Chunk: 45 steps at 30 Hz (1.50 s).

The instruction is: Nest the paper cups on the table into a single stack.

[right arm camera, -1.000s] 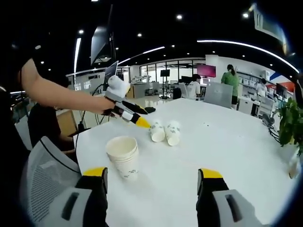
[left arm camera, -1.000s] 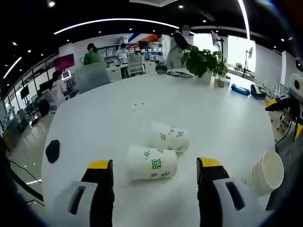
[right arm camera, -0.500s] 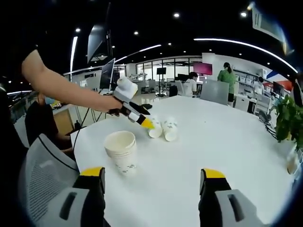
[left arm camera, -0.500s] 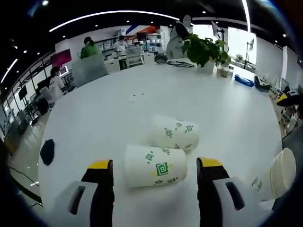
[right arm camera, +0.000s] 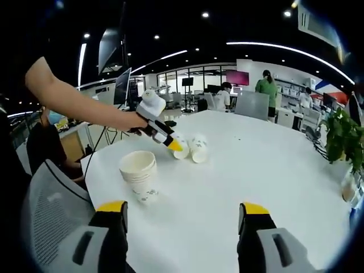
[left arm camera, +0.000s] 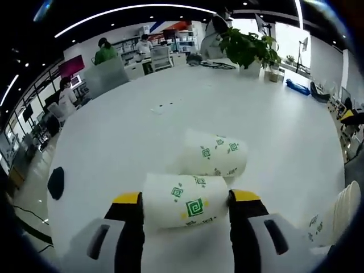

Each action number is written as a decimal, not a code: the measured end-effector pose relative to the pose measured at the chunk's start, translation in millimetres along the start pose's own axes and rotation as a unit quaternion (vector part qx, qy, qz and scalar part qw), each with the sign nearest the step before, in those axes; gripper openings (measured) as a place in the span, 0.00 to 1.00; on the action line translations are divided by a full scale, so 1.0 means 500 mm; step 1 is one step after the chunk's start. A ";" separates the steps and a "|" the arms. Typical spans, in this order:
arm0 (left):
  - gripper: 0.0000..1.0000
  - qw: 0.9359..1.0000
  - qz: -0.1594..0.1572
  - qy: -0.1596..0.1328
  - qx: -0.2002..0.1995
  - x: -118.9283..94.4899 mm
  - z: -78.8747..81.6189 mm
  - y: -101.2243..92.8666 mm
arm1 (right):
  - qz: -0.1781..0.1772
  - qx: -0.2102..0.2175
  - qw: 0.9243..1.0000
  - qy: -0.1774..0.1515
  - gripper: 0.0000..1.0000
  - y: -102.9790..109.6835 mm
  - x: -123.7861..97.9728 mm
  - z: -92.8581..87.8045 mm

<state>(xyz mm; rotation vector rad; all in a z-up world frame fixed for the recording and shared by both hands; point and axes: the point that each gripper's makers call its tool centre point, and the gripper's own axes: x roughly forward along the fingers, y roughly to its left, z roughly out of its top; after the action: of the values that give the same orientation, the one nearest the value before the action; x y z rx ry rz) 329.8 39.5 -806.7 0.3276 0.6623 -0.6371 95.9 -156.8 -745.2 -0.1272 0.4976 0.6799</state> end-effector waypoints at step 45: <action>0.39 0.985 -0.068 -0.053 -0.153 -0.248 -0.073 -0.087 | 0.027 -0.011 1.000 -0.002 0.78 0.040 0.028 0.016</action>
<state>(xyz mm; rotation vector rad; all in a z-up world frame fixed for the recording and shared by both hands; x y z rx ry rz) 209.4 78.4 -755.7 -0.0369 0.6723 -0.6671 95.8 -131.0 -743.8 -0.1332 0.4905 0.7386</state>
